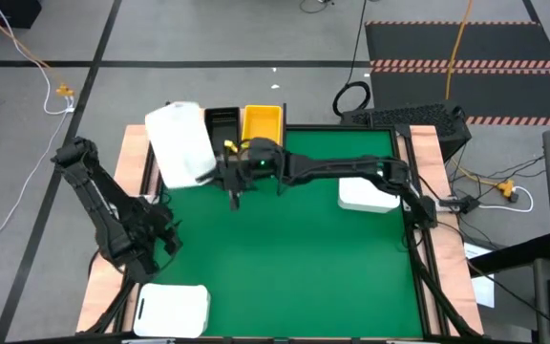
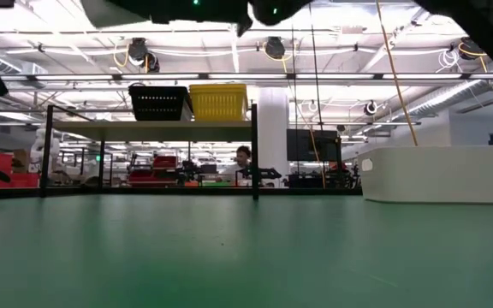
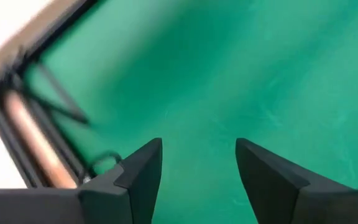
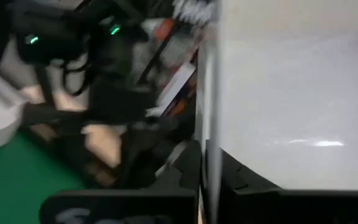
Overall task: Stack baskets on shelf by color
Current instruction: Put the top white bin on the shelf
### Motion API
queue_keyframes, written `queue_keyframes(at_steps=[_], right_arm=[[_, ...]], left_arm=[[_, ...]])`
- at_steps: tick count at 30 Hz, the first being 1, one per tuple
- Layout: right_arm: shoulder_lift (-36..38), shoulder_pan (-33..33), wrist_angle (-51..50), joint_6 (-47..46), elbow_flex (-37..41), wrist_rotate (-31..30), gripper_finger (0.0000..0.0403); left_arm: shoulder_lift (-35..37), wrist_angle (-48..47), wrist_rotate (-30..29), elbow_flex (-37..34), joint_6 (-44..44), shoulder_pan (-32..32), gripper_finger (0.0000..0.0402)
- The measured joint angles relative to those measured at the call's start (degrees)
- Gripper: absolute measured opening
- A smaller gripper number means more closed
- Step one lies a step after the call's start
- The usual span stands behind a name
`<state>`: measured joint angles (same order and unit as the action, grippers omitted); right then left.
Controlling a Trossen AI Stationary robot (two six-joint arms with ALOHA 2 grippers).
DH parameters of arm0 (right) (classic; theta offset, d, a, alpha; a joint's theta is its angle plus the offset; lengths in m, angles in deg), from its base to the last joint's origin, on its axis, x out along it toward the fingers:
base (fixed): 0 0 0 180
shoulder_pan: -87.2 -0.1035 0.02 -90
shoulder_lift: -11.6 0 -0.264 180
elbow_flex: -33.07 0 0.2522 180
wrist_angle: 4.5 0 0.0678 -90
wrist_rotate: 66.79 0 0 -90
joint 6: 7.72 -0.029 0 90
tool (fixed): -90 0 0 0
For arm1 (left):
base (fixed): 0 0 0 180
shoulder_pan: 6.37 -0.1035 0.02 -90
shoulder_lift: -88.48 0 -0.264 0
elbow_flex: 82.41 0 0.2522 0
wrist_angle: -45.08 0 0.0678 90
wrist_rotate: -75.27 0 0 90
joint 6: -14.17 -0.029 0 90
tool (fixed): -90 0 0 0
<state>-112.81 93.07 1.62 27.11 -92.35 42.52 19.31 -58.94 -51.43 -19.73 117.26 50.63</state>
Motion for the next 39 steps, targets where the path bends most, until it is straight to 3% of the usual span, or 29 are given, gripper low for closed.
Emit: queue_keyframes(at_steps=[4, 10, 16, 21, 25, 33, 39], right_arm=[[-2.5, 3.8, 9.2, -2.0, -0.2, 1.2, 0.0000], [-8.0, 8.7, 11.0, -9.1, -4.2, 5.7, 0.0000], [-15.3, 9.4, 9.4, -10.2, -13.3, 6.2, 0.0000], [-20.3, 8.5, 1.9, -10.1, -23.5, 1.9, 0.0000], [-18.3, 7.4, 0.7, -7.2, -21.4, -3.4, 0.0000], [-15.1, 6.0, -7.0, -5.2, -21.4, -4.6, 0.0000], [-10.8, 5.1, -27.9, -4.3, -21.4, -12.0, 0.0000]], left_arm=[[2.0, 0.2, -5.5, 0.0, -13.5, 3.5, 0.0207], [5.8, 0.2, -9.8, 0.0, -27.0, 5.3, 0.0207], [10.1, 0.3, -13.4, 0.0, -30.1, 3.7, 0.0207], [12.2, 0.3, -14.3, 0.0, -32.4, 2.7, 0.0207], [13.4, 0.3, -14.4, 0.0, -32.4, 2.5, 0.0207], [13.4, 0.3, -15.0, 0.0, -32.0, 2.0, 0.0207], [13.4, 0.3, -21.7, 0.0, -30.6, -0.2, 0.0207]])
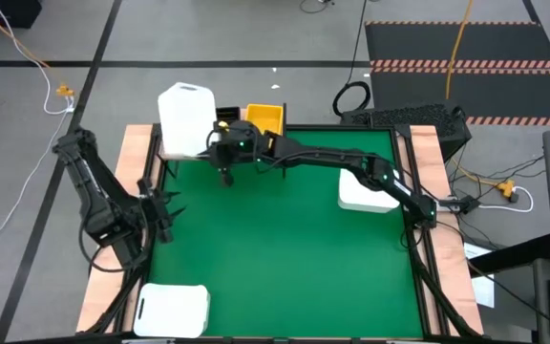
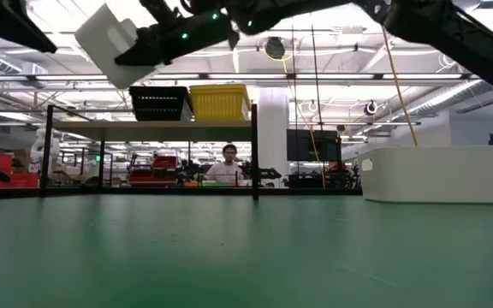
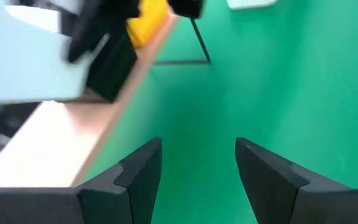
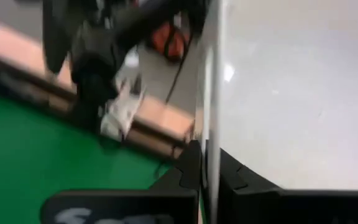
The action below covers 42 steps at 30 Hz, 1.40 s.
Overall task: Stack baskets on shelf by color
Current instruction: Put the top white bin on the shelf
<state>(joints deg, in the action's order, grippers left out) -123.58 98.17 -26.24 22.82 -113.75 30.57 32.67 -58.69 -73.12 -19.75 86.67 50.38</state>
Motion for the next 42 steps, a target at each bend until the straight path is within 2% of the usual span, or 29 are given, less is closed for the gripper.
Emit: queue_keyframes(at_steps=[4, 7, 10, 14, 18, 21, 25, 29, 32, 36, 39, 42], right_arm=[[2.7, -1.4, -9.6, 3.0, 0.0, -1.9, 0.0000], [2.8, -2.8, -12.4, 6.3, 0.0, -1.7, 0.0000], [2.5, -3.8, -11.9, 10.0, 1.1, -1.5, 0.0000], [2.4, -4.0, -5.3, 10.7, 4.2, -1.6, 0.0000], [2.3, -4.3, -1.3, 9.4, 6.0, -1.6, 0.0000], [2.4, -5.2, -1.8, 9.2, 6.4, -1.7, 0.0000], [2.4, -7.6, -4.2, 10.4, 8.5, -2.0, 0.0000], [2.4, -10.3, -6.0, 11.8, 11.3, -7.0, 0.0000], [2.4, -12.3, -7.7, 12.2, 12.4, -9.1, 0.0000], [2.4, -15.3, -11.0, 10.9, 12.6, -9.1, 0.0000], [2.5, -17.9, -13.8, 7.4, 12.6, -9.0, 0.0000], [2.5, -20.3, -15.5, 1.3, 13.0, -9.0, 0.0000]], left_arm=[[0.0, 0.0, -5.2, 0.7, -1.4, -2.6, 0.0207], [0.0, 0.2, -10.5, 2.9, -6.3, -3.8, 0.0207], [-0.4, 3.0, -14.4, 6.5, -14.6, -4.4, 0.0207], [-1.1, 12.4, -14.8, 11.1, -30.9, -5.1, 0.0207], [-2.1, 24.5, -10.3, 12.5, -49.3, -8.2, 0.0207], [-3.0, 28.8, -6.2, 12.5, -55.8, -12.4, 0.0207], [-4.3, 29.6, 0.7, 12.5, -54.7, -18.1, 0.0207], [-6.3, 29.9, 9.6, 12.5, -51.1, -21.3, 0.0207], [-8.4, 30.6, 19.3, 12.5, -49.8, -22.1, 0.0207], [-11.5, 33.9, 28.1, 12.5, -46.4, -21.3, 0.0207], [-14.5, 36.3, 31.6, 12.5, -42.5, -20.0, 0.0207], [-18.1, 37.3, 32.7, 12.5, -39.8, -18.5, 0.0207]])
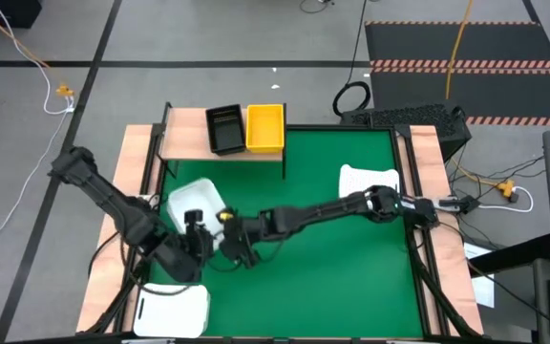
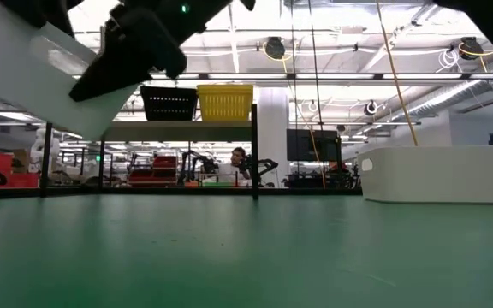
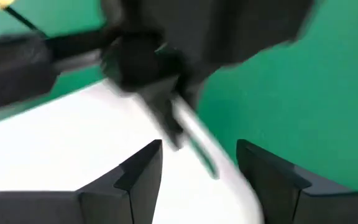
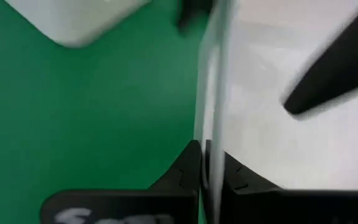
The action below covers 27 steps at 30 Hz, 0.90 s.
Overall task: Stack baskets on shelf by color
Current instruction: Put the top white bin on the shelf
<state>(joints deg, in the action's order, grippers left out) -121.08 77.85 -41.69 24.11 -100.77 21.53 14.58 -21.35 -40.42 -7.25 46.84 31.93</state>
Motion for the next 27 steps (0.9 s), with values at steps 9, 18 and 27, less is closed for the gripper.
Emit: queue_keyframes(at_steps=[9, 18, 27], right_arm=[[0.0, -3.2, 6.1, -12.9, 7.6, -0.4, 0.0000], [0.0, -3.1, 6.5, -14.9, 10.0, 0.3, 0.0033], [1.5, -5.3, 2.9, -13.7, 9.7, 2.7, 0.0114]], left_arm=[[-11.4, 0.2, 0.0, 0.0, 10.6, 0.8, 0.0207], [-16.9, 0.4, 3.1, -0.1, 12.6, 0.3, 0.0119], [-16.7, -0.6, 9.7, -0.1, 10.6, 1.2, 0.0007]])
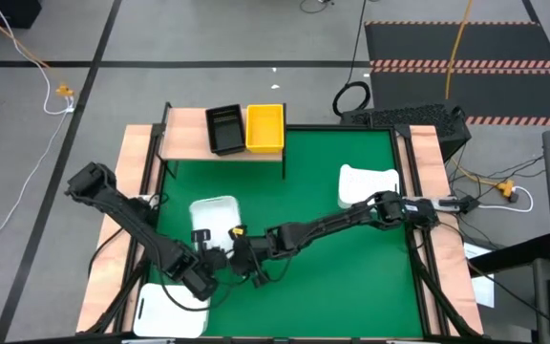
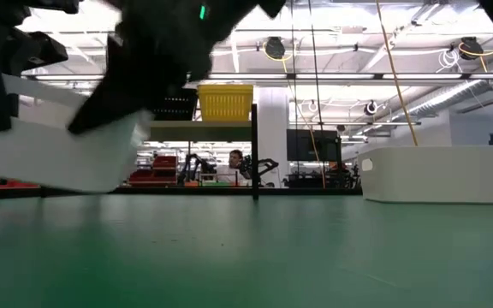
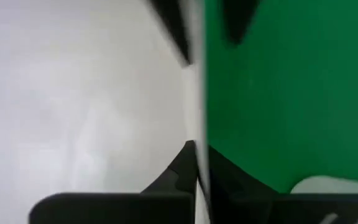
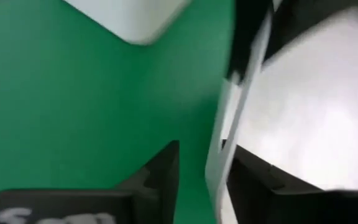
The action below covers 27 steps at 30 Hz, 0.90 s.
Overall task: Stack baskets on shelf by color
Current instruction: Put the top white bin on the shelf
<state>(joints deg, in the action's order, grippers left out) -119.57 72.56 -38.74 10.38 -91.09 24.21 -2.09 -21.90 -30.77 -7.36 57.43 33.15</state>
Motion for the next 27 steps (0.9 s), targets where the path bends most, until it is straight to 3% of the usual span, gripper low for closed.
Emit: queue_keyframes(at_steps=[3, 5, 9, 13, 16, 19, 23, 27], right_arm=[[1.0, -1.2, -1.7, -0.3, 1.5, -0.4, 0.0122], [3.0, -1.8, 0.3, -0.1, 6.3, 2.8, 0.0122], [12.3, -1.8, 19.9, -2.8, 23.1, 14.1, 0.0117], [24.4, -0.9, 33.7, -7.4, 44.3, 21.6, 0.0114], [31.4, -0.3, 49.8, -10.9, 58.7, 20.4, 0.0114], [40.2, 0.1, 66.5, -14.2, 69.7, 15.1, 0.0114], [45.0, 0.2, 73.6, -19.3, 81.0, 12.4, 0.0114], [48.4, 0.0, 78.5, -20.9, 84.6, 7.5, 0.0114]], left_arm=[[1.9, -3.0, 2.7, 0.4, -0.3, 1.0, 0.0005], [3.5, -6.1, 4.1, 1.7, -1.9, 1.8, 0.0004], [7.2, -11.7, 5.2, 6.8, -6.7, 5.1, 0.0003], [10.4, -27.0, 6.3, 13.5, -12.4, 9.1, 0.0002], [11.1, -37.2, -0.5, 18.6, -3.4, 10.5, 0.0003], [15.6, -35.8, -6.8, 20.2, -1.7, 10.6, 0.0002], [18.4, -37.7, -13.5, 21.5, -2.7, 10.3, 0.0003], [22.2, -36.6, -19.3, 21.7, -10.9, 7.5, 0.0003]])
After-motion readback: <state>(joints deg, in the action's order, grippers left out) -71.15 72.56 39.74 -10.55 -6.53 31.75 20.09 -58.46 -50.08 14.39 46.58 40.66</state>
